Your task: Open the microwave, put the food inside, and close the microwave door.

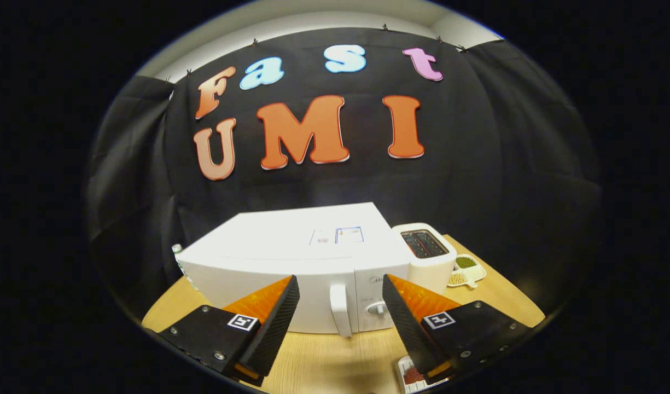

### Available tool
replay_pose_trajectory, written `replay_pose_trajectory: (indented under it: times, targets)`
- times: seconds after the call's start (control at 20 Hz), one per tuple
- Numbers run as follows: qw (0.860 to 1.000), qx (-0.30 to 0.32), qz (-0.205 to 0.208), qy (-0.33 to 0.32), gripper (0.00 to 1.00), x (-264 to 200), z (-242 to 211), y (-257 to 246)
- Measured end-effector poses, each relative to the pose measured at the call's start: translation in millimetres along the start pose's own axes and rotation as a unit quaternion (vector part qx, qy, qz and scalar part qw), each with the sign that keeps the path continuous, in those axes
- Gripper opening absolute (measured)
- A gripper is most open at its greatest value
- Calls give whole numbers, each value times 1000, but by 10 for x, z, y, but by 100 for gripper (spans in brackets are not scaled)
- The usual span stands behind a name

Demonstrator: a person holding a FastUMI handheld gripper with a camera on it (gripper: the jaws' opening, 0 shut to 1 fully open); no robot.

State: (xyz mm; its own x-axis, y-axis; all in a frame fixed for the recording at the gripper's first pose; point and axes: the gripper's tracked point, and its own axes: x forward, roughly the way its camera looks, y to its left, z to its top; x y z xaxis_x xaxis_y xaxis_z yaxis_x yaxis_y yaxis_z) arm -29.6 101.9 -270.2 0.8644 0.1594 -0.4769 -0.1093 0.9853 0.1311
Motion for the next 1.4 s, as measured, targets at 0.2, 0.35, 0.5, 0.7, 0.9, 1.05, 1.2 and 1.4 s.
replay_pose_trajectory:
  times: [0.2,0.35,0.5,0.7,0.9,1.05,1.2,1.4]
  targets:
    - [999,-12,-15,37,84,250,-398,9]
    - [999,-28,-23,38,76,397,-483,34]
    - [998,-37,-35,46,61,519,-569,51]
    - [996,-29,-59,52,35,611,-609,-46]
    - [996,-33,-70,51,24,621,-613,-12]
    - [996,-20,-73,57,15,589,-615,-20]
    - [995,-18,-71,64,11,576,-615,-2]
    - [994,-22,-81,73,9,304,-715,33]
